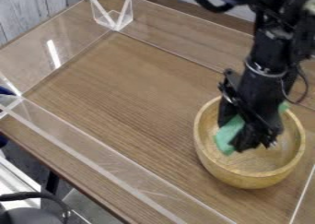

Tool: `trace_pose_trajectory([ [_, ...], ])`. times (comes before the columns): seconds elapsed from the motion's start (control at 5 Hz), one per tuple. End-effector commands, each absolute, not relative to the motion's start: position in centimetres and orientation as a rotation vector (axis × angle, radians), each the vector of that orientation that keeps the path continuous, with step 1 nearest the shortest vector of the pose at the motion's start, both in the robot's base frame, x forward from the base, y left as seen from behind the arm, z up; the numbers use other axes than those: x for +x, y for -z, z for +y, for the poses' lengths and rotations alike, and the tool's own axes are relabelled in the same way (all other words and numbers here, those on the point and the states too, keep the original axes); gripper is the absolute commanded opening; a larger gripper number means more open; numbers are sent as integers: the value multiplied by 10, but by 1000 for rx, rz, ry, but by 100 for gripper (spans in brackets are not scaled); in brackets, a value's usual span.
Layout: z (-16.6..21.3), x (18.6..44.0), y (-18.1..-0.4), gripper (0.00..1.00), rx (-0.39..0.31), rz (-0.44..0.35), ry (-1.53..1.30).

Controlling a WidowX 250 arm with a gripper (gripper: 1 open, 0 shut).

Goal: Remove the green block from inside the brown bowl and put it on the table

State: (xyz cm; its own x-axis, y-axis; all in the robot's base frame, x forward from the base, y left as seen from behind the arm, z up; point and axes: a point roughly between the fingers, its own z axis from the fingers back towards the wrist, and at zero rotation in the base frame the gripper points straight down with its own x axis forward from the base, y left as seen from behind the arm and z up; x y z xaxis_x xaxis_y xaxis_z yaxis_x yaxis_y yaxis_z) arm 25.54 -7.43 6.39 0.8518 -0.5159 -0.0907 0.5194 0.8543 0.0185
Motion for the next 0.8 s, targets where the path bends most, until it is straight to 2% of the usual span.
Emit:
trace_pose_trajectory([
  [0.0,-39,270,-98,0,38,-37,429],
  [0.2,10,286,-107,0,20,-74,235],
  [0.4,54,286,-103,0,44,-76,123],
  [0.6,89,271,-87,0,64,-61,43],
])
